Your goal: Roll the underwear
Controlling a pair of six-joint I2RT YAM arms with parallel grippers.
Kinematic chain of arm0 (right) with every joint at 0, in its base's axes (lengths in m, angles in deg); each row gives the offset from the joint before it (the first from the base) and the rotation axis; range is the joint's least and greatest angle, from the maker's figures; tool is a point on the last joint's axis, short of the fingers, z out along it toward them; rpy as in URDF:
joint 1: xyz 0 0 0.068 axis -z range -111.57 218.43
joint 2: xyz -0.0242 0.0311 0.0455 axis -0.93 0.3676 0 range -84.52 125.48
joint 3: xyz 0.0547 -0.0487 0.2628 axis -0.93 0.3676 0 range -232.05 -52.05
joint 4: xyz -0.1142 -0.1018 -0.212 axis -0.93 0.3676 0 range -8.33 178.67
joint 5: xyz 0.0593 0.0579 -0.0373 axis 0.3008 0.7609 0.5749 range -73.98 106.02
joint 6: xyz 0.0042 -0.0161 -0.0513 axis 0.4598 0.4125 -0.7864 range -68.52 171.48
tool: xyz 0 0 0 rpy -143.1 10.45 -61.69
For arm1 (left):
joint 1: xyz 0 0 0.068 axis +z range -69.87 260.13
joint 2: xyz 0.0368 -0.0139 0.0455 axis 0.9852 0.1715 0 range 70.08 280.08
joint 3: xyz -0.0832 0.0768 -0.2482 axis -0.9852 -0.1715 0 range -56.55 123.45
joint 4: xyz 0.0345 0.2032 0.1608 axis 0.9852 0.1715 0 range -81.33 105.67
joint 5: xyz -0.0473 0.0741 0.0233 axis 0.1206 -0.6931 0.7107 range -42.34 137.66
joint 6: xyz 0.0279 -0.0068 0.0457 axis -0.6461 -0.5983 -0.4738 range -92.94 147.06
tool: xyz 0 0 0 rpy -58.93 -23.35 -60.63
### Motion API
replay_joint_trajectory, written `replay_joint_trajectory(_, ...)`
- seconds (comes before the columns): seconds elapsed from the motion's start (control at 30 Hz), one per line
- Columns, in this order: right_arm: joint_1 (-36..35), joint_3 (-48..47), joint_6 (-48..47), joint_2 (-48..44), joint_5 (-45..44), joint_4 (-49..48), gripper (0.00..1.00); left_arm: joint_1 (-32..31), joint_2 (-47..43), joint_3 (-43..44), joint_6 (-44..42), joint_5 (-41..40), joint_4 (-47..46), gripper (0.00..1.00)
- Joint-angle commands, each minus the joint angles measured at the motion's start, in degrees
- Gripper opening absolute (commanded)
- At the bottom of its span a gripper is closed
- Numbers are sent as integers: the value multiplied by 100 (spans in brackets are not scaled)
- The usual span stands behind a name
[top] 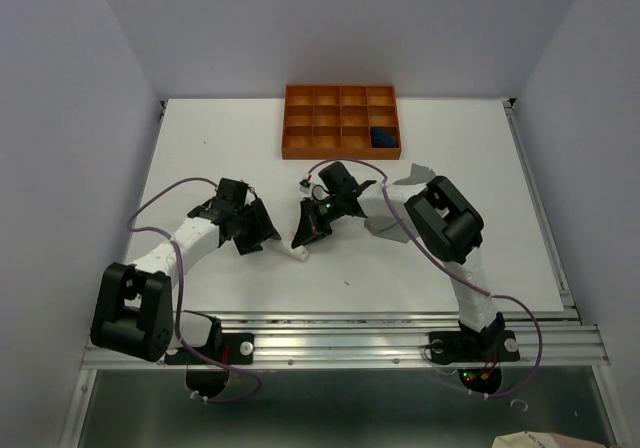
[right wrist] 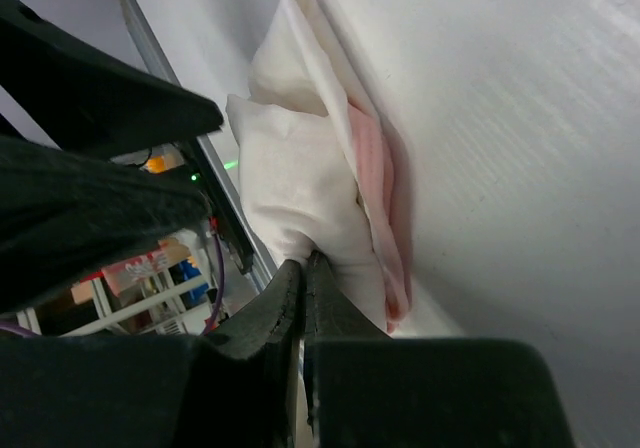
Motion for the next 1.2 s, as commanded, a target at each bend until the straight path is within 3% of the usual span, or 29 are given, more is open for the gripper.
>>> replay_joint_trajectory(0.0,207,-83,89,366,-493,82,1,-171,-218,-289,170,334,-357,67)
replay_joint_trajectory(0.6,366,-276,71,814,-475,99,1,-260,396,-333,531,142,-937,64)
replay_joint_trajectory(0.93,366,-346,-210,779,-475,152,4,-260,879,-272,671,194,-1280,57)
replay_joint_trajectory(1.03,366,-347,-324,744,-475,161,10,-269,1029,-280,707,151,-1289,48)
replay_joint_trajectory(1.17,366,-390,-456,648,-519,152,17,-269,1135,-263,724,177,-1298,13)
